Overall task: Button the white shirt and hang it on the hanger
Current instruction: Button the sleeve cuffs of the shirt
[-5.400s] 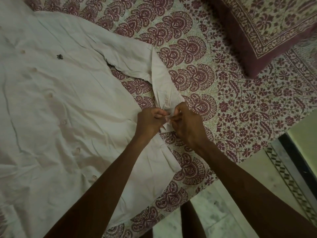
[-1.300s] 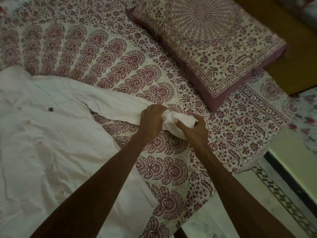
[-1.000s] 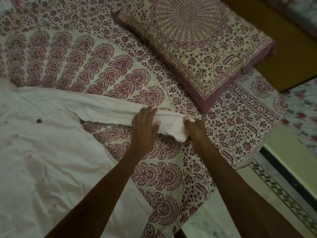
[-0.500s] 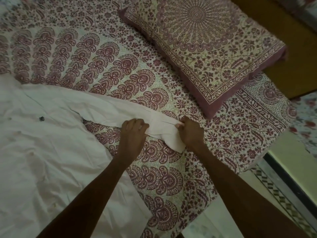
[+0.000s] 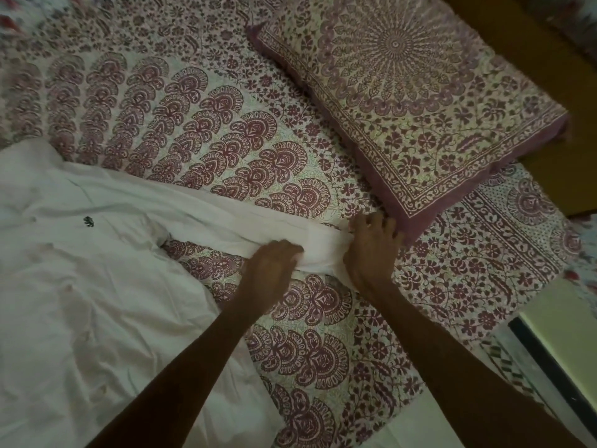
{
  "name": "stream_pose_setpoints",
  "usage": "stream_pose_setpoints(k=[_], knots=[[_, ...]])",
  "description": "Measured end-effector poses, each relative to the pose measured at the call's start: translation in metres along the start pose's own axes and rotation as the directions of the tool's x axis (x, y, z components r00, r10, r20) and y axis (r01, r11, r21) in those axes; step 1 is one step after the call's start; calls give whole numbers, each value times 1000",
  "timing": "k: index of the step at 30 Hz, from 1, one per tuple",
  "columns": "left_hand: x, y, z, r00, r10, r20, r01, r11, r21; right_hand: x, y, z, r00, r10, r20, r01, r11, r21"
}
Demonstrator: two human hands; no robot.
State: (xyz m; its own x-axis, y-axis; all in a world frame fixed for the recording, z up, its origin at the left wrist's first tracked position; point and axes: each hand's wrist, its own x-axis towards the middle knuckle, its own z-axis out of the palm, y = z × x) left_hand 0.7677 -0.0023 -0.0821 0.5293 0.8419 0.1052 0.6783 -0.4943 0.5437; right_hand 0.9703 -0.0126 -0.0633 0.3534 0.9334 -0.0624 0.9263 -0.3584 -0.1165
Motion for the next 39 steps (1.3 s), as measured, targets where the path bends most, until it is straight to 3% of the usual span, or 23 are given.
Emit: stream_pose_setpoints(k=[3,6,12,16,22,27,30,32,35,37,39], knots=[[7,-40,-22,945,-243,-218,247,969,-8,-2,-29,4,977,-212,37,208,974,89],[27,-92,-58,901,-324,-289,387,901,195,11,-65,15,935,-351,49,339,926,166],[63,-185,-137,849,-515,-121,483,660,576,52,-162,35,871,-475,127,423,855,300],[68,-237,-171,804,-595,1,402,545,736,71,-221,48,842,-512,169,465,848,256],[71,-294,-220,801,-589,105,327,578,747,96,-311,60,815,-524,247,403,819,409],[72,-337,-262,624,-720,304,461,652,601,108,-365,68,798,-490,350,280,817,504],[68,-352,-268,712,-642,284,447,727,521,114,-383,69,886,-363,288,184,846,501],[71,-356,-266,815,-566,122,469,768,436,124,-387,63,948,-246,201,117,858,500],[79,-365,-261,896,-429,-111,430,780,454,139,-401,55,975,-169,147,77,871,486],[82,-369,-249,910,-409,-66,384,773,506,147,-404,59,975,-165,148,87,898,431],[82,-371,-233,873,-483,62,390,770,506,151,-403,71,971,-177,162,102,916,387]])
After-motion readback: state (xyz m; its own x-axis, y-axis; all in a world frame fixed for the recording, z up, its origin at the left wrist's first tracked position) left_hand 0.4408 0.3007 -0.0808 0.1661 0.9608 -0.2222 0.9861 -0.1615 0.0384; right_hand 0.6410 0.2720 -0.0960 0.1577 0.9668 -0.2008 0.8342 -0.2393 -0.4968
